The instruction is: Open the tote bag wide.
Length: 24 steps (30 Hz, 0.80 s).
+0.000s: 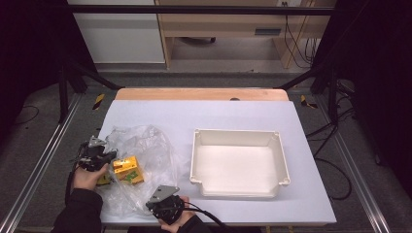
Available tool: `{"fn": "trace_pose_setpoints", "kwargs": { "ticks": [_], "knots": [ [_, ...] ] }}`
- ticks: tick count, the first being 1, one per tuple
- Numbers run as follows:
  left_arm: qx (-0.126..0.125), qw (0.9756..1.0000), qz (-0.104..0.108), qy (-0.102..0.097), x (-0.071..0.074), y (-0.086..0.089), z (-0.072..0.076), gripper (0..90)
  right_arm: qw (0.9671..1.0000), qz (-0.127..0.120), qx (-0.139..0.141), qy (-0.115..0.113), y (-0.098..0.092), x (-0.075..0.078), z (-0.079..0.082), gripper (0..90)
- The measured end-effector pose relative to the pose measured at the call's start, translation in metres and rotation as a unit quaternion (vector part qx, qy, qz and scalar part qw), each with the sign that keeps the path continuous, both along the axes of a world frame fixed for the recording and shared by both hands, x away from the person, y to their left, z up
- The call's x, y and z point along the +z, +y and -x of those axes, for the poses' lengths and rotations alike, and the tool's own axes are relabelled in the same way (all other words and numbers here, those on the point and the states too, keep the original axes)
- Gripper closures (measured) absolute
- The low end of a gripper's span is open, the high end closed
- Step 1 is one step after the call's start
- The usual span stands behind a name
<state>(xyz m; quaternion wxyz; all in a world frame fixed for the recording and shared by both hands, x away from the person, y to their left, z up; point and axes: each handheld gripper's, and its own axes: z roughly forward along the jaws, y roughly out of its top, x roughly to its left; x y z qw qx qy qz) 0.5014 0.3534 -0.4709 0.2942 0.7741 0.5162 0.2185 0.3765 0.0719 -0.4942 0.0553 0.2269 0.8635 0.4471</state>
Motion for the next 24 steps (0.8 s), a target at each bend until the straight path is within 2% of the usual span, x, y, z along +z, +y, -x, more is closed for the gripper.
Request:
{"fn": "trace_pose_setpoints", "kwargs": {
  "ticks": [7, 9, 11, 17, 20, 24],
  "knots": [
    [0.002, 1.0, 0.006, -0.006, -0.001, 0.001, 0.001, 87.9, 1.0, -0.004, -0.001, 0.004, -0.001, 0.0, 0.001, 90.0],
    [0.001, 0.9999, 0.009, -0.015, 0.0, 0.002, 0.002, 81.0, 1.0, -0.004, 0.0, 0.004, -0.001, 0.0, 0.0, 89.2],
    [0.001, 0.9993, 0.027, -0.025, 0.003, 0.004, 0.004, 77.4, 1.0, -0.006, 0.002, 0.005, -0.001, 0.0, 0.0, 87.8],
    [0.005, 0.9978, 0.044, -0.049, 0.013, 0.007, 0.011, 59.9, 0.9999, -0.012, -0.004, 0.002, -0.002, 0.002, -0.001, 82.4],
    [0.009, 0.9965, 0.054, -0.064, 0.02, 0.009, 0.015, 51.7, 0.9998, -0.02, -0.009, -0.003, -0.003, 0.006, -0.001, 78.7],
    [0.019, 0.9937, 0.078, -0.078, 0.031, 0.013, 0.021, 45.6, 0.9994, -0.03, -0.013, -0.01, -0.005, 0.011, -0.001, 74.4]
  ]
}}
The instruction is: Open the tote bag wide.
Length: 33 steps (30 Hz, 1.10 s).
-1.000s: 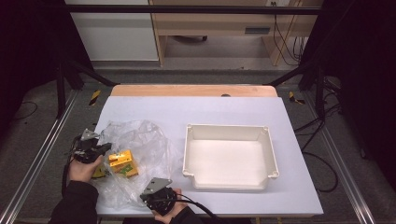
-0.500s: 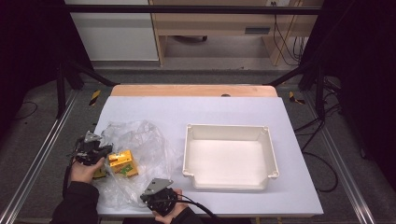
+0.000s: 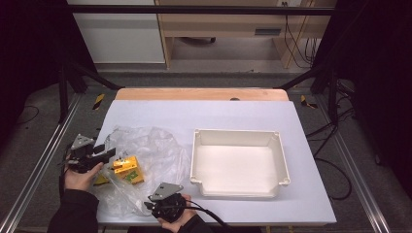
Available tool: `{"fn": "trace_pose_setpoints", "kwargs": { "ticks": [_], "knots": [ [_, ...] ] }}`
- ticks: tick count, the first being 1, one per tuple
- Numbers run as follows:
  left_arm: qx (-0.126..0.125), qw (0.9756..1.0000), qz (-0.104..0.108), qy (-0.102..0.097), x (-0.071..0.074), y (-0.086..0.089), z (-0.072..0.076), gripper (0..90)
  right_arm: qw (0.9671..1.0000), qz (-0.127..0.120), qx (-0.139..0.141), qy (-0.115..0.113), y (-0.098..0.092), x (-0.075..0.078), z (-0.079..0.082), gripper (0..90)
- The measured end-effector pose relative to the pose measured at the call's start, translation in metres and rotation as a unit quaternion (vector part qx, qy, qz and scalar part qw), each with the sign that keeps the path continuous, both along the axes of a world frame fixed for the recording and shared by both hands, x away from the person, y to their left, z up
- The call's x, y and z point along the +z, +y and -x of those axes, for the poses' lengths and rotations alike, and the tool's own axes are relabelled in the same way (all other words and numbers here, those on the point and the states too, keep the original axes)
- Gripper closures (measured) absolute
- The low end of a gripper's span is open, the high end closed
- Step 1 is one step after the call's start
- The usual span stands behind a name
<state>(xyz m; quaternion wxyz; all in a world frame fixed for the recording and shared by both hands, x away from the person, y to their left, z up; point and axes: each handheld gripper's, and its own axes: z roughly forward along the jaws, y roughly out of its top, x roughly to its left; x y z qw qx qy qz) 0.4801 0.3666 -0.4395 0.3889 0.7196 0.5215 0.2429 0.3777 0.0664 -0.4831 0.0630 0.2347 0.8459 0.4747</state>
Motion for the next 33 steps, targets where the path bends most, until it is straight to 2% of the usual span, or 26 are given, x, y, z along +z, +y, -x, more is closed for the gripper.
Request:
{"fn": "trace_pose_setpoints", "kwargs": {
  "ticks": [2, 8, 12, 21, 27, 30, 33],
  "knots": [
    [-0.003, 0.9999, 0.011, -0.011, 0.005, 0.001, 0.004, 44.4, 1.0, -0.006, -0.002, -0.001, -0.001, 0.003, 0.0, 72.9],
    [-0.007, 0.999, 0.024, -0.037, 0.02, 0.002, 0.012, 44.1, 0.9998, -0.017, -0.002, -0.007, -0.001, 0.009, -0.001, 70.8],
    [-0.012, 0.9985, 0.019, -0.05, 0.027, 0.0, 0.018, 44.5, 0.9997, -0.021, -0.008, -0.012, -0.002, 0.013, -0.002, 67.6],
    [-0.024, 0.9958, 0.028, -0.084, 0.047, 0.002, 0.036, 44.4, 0.9986, -0.043, -0.02, -0.026, -0.01, 0.026, -0.006, 63.0],
    [-0.046, 0.9937, 0.035, -0.096, 0.053, 0.001, 0.048, 45.8, 0.9974, -0.049, -0.037, -0.037, -0.019, 0.037, -0.013, 57.0],
    [-0.058, 0.9931, 0.029, -0.097, 0.053, 0.0, 0.053, 45.5, 0.9966, -0.049, -0.049, -0.044, -0.027, 0.043, -0.017, 54.8],
    [-0.068, 0.992, 0.037, -0.099, 0.051, 0.0, 0.058, 45.7, 0.9955, -0.049, -0.063, -0.05, -0.035, 0.05, -0.022, 51.7]
  ]
}}
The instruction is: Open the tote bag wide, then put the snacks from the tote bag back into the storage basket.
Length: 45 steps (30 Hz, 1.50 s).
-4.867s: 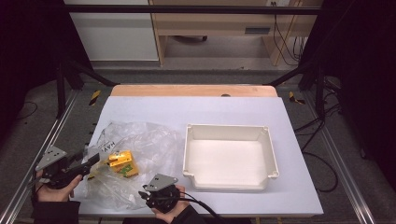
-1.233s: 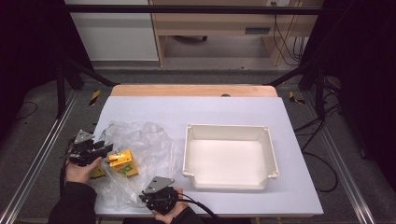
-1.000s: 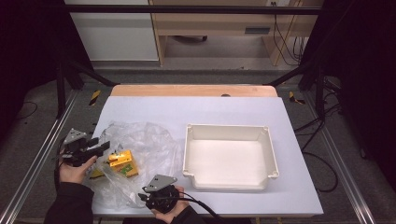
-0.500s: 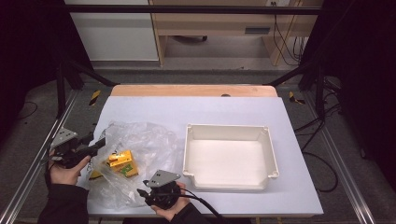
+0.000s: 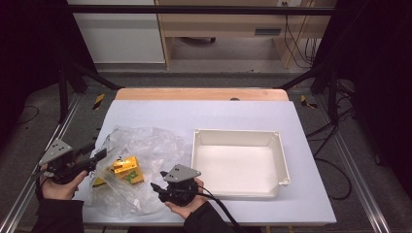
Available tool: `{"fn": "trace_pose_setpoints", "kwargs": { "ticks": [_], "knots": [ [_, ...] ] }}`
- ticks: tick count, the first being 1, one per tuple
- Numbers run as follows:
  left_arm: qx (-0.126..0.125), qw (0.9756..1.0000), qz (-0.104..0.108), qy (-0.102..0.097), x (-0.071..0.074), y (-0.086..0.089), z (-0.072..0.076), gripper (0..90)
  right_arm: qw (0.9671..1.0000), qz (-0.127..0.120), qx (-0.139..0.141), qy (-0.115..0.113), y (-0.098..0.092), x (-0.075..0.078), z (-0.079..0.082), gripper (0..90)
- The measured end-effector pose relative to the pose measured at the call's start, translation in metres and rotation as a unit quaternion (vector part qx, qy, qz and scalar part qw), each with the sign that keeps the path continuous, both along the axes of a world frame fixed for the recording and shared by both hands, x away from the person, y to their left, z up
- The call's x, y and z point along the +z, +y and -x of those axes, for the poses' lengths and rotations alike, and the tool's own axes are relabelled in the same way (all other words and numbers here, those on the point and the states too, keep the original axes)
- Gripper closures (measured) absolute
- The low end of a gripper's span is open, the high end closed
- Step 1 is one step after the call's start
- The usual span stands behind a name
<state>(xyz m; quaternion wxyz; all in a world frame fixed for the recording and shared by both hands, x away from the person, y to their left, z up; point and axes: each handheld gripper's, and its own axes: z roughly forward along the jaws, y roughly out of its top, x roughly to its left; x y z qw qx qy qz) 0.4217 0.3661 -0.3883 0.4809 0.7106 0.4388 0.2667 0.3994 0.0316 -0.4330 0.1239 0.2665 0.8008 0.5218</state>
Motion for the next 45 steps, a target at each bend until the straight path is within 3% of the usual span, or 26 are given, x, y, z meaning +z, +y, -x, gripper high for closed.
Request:
{"fn": "trace_pose_setpoints", "kwargs": {
  "ticks": [3, 11, 16, 19, 33, 45],
  "knots": [
    [-0.011, 0.9999, 0.003, -0.002, -0.002, 0.0, 0.005, 45.3, 0.9999, 0.0, -0.011, -0.005, -0.01, 0.006, -0.003, 48.3],
    [-0.051, 0.9986, -0.014, -0.006, -0.005, -0.009, 0.017, 39.6, 0.9983, -0.006, -0.056, -0.012, -0.044, 0.026, -0.015, 39.0],
    [-0.074, 0.9969, -0.027, 0.001, -0.009, -0.018, 0.02, 36.1, 0.9962, -0.002, -0.083, -0.024, -0.071, 0.038, -0.019, 34.3],
    [-0.085, 0.9957, -0.036, 0.011, -0.012, -0.025, 0.018, 33.4, 0.9945, -0.012, -0.101, -0.026, -0.091, 0.041, -0.019, 32.2],
    [-0.116, 0.9907, -0.065, 0.03, -0.021, -0.041, 0.004, 27.4, 0.9858, 0.002, -0.164, -0.036, -0.174, 0.036, -0.005, 27.4],
    [-0.144, 0.9857, -0.069, 0.053, -0.03, -0.047, -0.005, 28.8, 0.9848, 0.022, -0.169, -0.032, -0.192, 0.026, -0.001, 27.2]
  ]
}}
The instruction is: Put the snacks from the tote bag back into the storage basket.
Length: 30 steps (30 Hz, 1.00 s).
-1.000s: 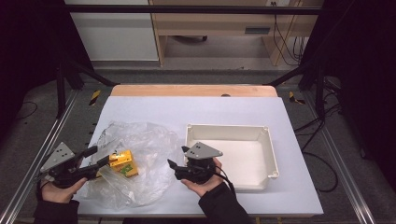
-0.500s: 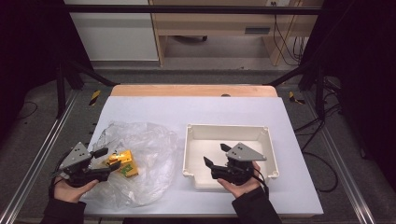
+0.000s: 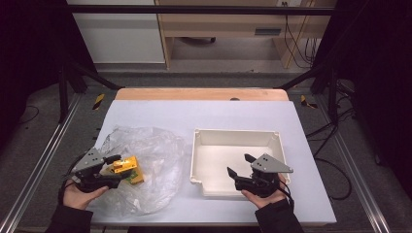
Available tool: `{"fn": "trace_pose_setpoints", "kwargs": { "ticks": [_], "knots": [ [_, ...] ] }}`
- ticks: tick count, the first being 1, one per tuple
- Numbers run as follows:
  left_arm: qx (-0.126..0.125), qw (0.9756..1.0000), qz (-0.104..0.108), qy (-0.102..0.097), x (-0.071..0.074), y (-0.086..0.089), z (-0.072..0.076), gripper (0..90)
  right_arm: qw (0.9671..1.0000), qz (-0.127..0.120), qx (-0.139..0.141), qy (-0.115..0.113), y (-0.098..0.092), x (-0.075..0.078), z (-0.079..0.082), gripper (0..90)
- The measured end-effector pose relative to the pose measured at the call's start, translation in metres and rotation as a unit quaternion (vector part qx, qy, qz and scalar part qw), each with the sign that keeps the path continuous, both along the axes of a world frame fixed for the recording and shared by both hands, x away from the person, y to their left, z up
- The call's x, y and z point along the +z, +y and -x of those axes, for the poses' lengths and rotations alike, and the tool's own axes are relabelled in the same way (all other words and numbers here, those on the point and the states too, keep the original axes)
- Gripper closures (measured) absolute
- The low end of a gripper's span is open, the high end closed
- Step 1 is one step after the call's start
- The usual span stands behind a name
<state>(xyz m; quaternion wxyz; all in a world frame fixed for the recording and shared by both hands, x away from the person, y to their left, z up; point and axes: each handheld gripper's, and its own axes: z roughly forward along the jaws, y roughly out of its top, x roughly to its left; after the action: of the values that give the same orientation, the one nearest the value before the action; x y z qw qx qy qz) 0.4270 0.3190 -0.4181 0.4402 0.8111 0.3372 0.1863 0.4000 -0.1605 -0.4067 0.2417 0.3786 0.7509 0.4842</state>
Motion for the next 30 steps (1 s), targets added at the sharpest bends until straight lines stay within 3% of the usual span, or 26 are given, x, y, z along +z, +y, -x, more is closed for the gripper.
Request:
{"fn": "trace_pose_setpoints", "kwargs": {
  "ticks": [9, 15, 20, 22, 30],
  "knots": [
    [-0.008, 0.9999, -0.012, 0.004, -0.0031, -0.0002, -0.0002, 34.7, 0.9999, 0.0, -0.01, 0.004, -0.0053, -0.0035, -0.0017, 27.2],
    [-0.01, 0.9998, -0.013, 0.007, -0.0011, 0.0021, 0.0037, 48.4, 0.9999, 0.002, -0.012, 0.008, -0.006, -0.0064, -0.0026, 27.3],
    [-0.006, 0.9999, -0.014, 0.006, -0.001, 0.0008, 0.0038, 47.7, 0.9999, 0.002, -0.012, 0.007, -0.0069, -0.0061, -0.0023, 27.3],
    [-0.001, 0.9999, -0.011, 0.006, -0.0016, -0.0001, 0.0026, 43.0, 0.9999, 0.002, -0.013, 0.008, -0.0072, -0.0066, -0.0027, 27.3],
    [-0.008, 0.9996, -0.022, 0.016, -0.0083, -0.0046, -0.0038, 42.3, 0.9999, 0.004, -0.011, 0.011, -0.0059, -0.0081, -0.0036, 27.3]
  ]
}}
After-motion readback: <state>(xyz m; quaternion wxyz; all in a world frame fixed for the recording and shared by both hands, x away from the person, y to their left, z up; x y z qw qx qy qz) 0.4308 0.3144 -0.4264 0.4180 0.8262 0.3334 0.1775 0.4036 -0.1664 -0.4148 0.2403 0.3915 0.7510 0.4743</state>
